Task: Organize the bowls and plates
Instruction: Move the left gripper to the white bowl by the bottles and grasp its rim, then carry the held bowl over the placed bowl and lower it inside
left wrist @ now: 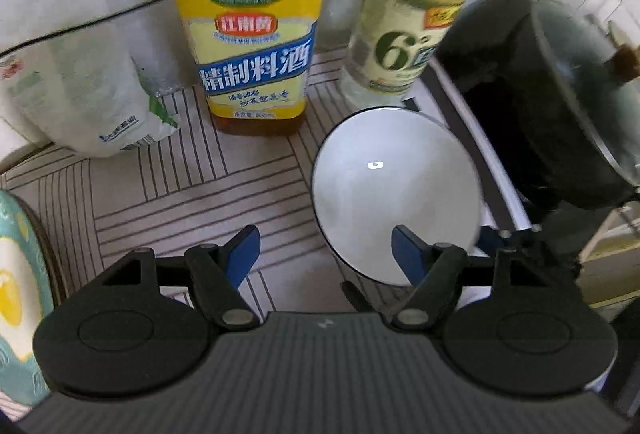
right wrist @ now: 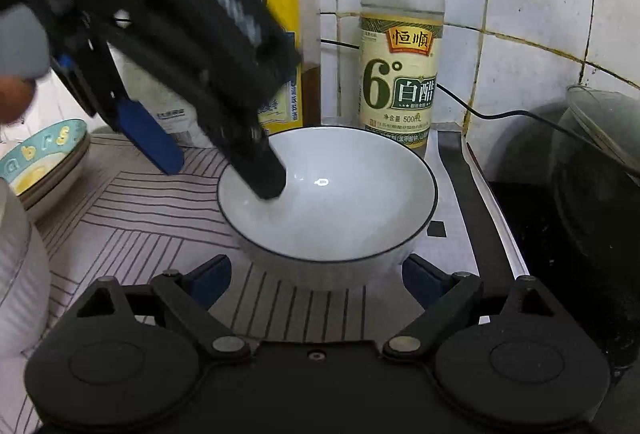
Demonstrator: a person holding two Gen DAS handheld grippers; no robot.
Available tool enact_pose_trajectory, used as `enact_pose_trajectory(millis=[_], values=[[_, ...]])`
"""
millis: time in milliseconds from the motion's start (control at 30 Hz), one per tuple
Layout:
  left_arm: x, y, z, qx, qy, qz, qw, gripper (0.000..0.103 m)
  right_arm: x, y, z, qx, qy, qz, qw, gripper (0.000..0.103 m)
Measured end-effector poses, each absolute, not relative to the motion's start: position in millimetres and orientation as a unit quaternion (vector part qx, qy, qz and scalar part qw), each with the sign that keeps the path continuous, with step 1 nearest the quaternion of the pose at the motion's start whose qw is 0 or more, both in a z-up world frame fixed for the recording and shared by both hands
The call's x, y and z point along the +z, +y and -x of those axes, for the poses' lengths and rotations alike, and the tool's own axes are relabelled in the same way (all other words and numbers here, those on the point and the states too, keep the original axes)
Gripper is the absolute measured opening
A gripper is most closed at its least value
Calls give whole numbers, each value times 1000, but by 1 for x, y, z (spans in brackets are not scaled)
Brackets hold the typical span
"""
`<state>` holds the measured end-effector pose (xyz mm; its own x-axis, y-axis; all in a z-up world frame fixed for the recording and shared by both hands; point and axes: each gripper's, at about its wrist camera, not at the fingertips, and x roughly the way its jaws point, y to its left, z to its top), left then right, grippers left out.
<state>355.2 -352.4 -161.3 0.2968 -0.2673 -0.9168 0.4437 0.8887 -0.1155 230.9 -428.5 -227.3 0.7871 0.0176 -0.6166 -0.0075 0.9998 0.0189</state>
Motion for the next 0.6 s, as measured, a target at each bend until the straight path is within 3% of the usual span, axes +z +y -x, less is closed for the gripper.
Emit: enact_pose_trajectory(millis=[167, 267, 333, 433, 600], values=[[-183, -354, -370, -223, 560, -68, 795, 63, -234, -430, -244, 0, 331, -7, 943, 95], [-192, -355, -376, -225, 564, -62, 792, 48, -236, -432, -250, 2, 327, -12, 945, 95], [-195, -356, -378, -226, 567, -62, 790, 28, -238, -433, -253, 5, 325, -14, 946, 95], [-195, -356, -378, -237, 570, -57, 785, 13, -239, -431, -251, 4, 321, -14, 947, 95], [-190, -364, -369, -244, 558, -88, 788, 13, -236, -432, -246, 1, 319, -33, 947, 95]])
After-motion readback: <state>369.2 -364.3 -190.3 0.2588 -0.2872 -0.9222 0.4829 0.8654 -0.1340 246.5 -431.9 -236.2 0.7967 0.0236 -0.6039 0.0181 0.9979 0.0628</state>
